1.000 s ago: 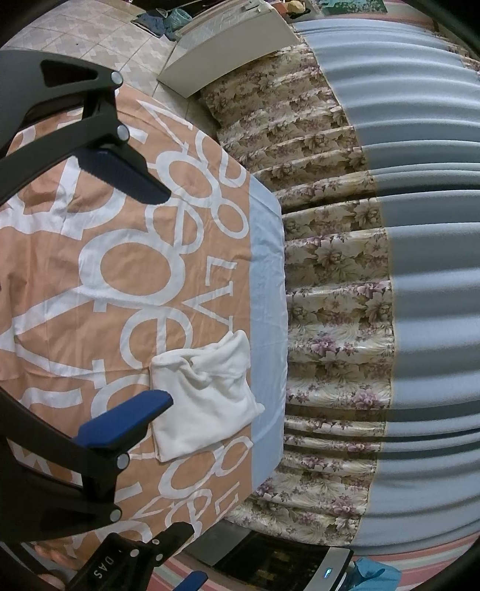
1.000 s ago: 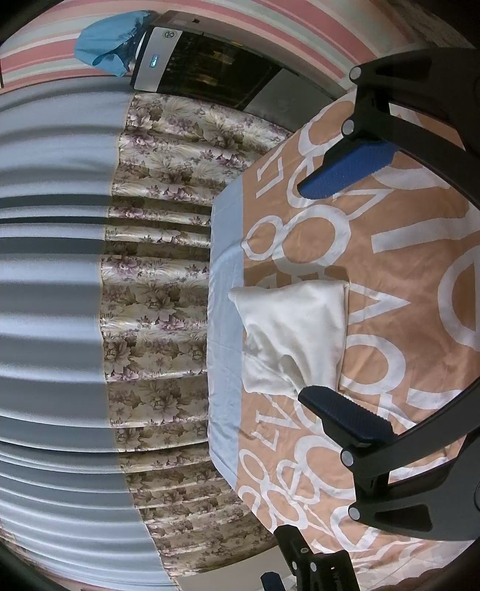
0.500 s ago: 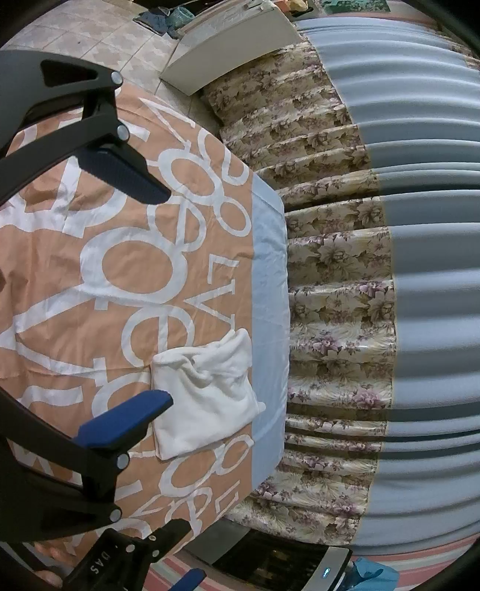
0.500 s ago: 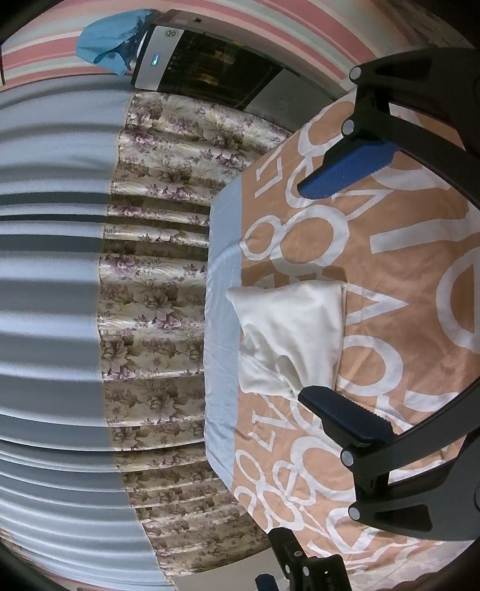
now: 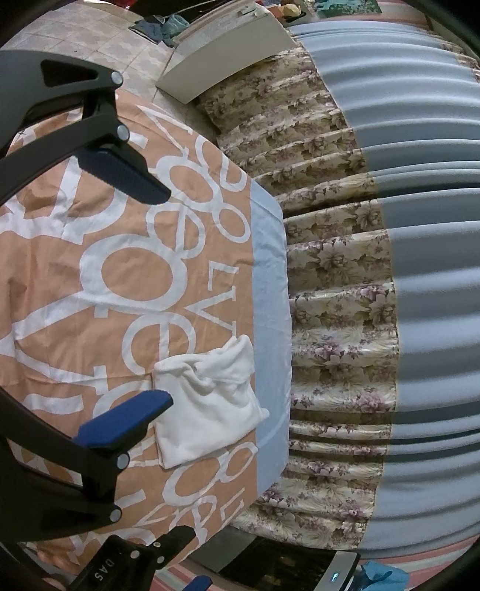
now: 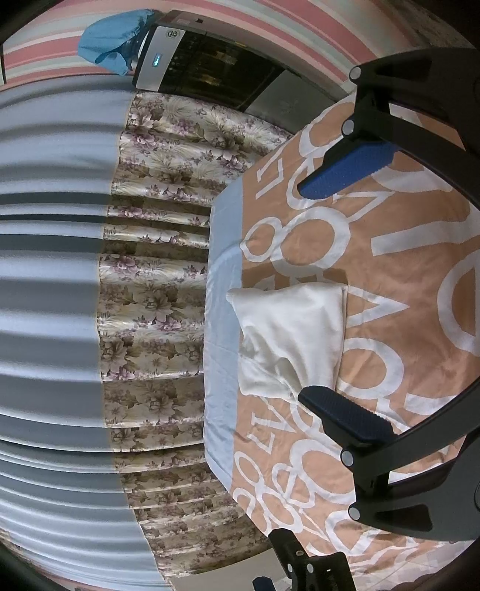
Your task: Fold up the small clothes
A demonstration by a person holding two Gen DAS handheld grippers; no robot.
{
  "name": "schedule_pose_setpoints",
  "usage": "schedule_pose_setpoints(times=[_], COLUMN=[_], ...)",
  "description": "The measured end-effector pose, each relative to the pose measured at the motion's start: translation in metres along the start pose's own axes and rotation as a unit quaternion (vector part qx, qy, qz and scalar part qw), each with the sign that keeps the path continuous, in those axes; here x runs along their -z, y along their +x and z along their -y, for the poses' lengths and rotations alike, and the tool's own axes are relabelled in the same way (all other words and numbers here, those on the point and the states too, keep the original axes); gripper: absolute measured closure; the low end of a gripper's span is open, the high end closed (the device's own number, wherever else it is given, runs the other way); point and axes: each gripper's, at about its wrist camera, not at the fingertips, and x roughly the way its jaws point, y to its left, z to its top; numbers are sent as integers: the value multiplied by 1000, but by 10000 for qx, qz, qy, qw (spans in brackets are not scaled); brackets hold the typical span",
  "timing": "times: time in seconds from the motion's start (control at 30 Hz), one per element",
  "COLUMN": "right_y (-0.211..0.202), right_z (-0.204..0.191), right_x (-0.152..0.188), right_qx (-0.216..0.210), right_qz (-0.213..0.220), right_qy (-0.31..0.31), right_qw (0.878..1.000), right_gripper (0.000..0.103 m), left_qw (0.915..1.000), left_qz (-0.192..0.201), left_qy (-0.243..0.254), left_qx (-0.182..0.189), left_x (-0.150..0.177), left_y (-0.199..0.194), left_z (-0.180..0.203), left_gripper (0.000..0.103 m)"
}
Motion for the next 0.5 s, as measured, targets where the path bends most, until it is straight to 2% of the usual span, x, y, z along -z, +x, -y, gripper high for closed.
schedule_pose_setpoints(times=[0.5], right_y=[6], right_z=[11], right_x=[3], right_qx=[-19], right_qz=[-81], right_qy=[-36], right_qw=[10000], right_gripper=[3], left_qw=[10000], left_qz=[-66], left_qy=[-7], left_qx=[23], left_x=[6], left_y=[4], left_z=[2], left_gripper=[2])
